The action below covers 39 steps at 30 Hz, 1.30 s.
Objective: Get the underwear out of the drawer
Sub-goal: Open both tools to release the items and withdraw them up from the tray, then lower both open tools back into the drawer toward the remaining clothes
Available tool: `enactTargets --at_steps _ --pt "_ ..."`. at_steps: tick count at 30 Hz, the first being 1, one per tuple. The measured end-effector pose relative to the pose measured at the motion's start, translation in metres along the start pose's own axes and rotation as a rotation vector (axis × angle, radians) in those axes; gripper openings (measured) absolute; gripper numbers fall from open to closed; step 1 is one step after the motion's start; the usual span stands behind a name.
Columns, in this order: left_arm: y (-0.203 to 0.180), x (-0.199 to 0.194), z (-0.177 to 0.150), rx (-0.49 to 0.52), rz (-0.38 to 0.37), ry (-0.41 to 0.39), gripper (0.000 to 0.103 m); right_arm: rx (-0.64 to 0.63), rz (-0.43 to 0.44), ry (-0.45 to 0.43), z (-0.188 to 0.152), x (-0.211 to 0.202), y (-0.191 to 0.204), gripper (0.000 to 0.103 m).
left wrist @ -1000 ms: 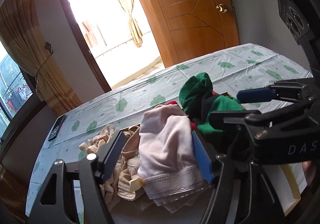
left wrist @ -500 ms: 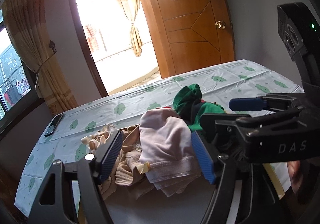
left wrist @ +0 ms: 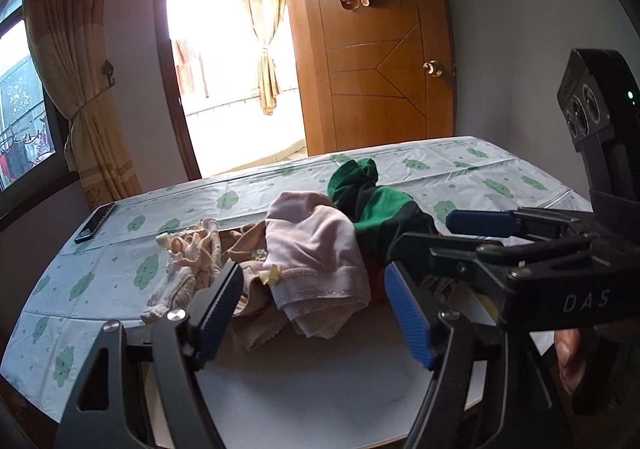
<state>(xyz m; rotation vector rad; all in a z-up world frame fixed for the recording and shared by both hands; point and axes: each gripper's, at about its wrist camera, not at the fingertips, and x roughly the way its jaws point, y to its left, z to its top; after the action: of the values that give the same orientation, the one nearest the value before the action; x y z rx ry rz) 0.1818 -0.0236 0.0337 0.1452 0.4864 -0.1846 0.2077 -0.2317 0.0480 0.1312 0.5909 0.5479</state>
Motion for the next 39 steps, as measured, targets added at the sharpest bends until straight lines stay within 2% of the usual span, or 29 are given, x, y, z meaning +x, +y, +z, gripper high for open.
enactTargets --at_steps 12,25,39 --pt "0.001 -0.025 -0.026 -0.054 -0.046 -0.010 0.075 -0.030 0.014 0.000 -0.027 -0.012 0.012 0.078" --pt "-0.007 -0.049 -0.054 -0.069 -0.052 -0.015 0.075 -0.012 0.059 0.005 -0.056 -0.028 0.020 0.078" --pt "-0.010 -0.062 -0.064 -0.091 -0.061 -0.037 0.075 0.017 0.084 -0.008 -0.073 -0.041 0.021 0.079"
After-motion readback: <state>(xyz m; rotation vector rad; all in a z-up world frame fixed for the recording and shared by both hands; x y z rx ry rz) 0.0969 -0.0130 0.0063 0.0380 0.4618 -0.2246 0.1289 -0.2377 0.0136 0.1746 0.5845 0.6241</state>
